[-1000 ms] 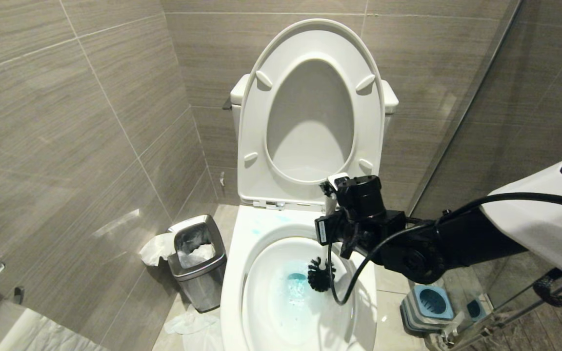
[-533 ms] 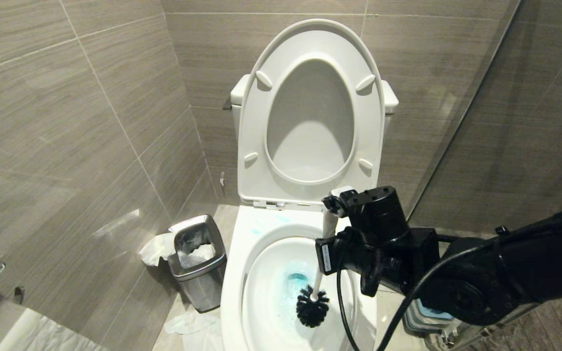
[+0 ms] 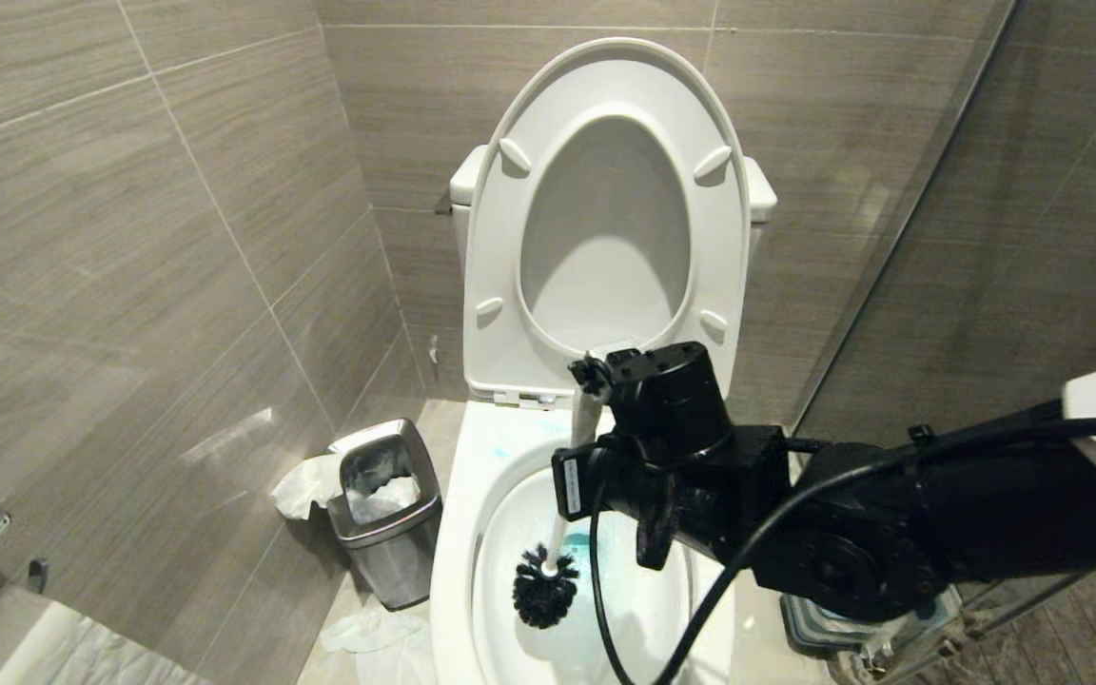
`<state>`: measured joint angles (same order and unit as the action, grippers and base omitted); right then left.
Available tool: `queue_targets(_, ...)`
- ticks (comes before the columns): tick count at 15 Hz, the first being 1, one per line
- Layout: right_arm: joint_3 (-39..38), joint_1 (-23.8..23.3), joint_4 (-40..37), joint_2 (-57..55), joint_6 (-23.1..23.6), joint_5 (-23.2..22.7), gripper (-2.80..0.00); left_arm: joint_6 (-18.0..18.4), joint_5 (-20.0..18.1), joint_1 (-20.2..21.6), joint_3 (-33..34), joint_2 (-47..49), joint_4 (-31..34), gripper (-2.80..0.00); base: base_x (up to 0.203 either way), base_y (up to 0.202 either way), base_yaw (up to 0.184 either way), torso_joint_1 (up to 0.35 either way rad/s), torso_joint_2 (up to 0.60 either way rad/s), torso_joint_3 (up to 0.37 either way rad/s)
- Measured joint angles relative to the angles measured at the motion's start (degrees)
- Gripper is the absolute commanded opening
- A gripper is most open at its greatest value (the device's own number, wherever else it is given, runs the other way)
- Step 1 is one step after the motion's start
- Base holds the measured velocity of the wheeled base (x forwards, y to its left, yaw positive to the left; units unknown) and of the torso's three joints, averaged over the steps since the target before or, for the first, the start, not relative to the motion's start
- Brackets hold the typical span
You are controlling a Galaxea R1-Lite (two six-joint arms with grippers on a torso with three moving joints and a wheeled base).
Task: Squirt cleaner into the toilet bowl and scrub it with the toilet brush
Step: Scrub the toilet bowl
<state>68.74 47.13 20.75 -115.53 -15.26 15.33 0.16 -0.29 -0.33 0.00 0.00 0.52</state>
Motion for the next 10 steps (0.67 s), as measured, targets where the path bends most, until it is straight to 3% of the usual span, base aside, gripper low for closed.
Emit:
queue_targets(7, 19.24, -3.95, -4.89, -12.46, 1.73, 2.94, -2.80, 0.02, 0.04, -0.02, 0.00, 0.00, -0.01, -2.80, 0.000, 0.000, 0.000, 0.000, 0.00, 0.000)
queue_targets(10, 22.12, -6.64, -7.93, -13.98, 2.80, 3.35, -2.80, 0.02, 0.02, -0.02, 0.00, 0.00, -0.01, -2.80, 0.000, 0.000, 0.000, 0.000, 0.00, 0.000)
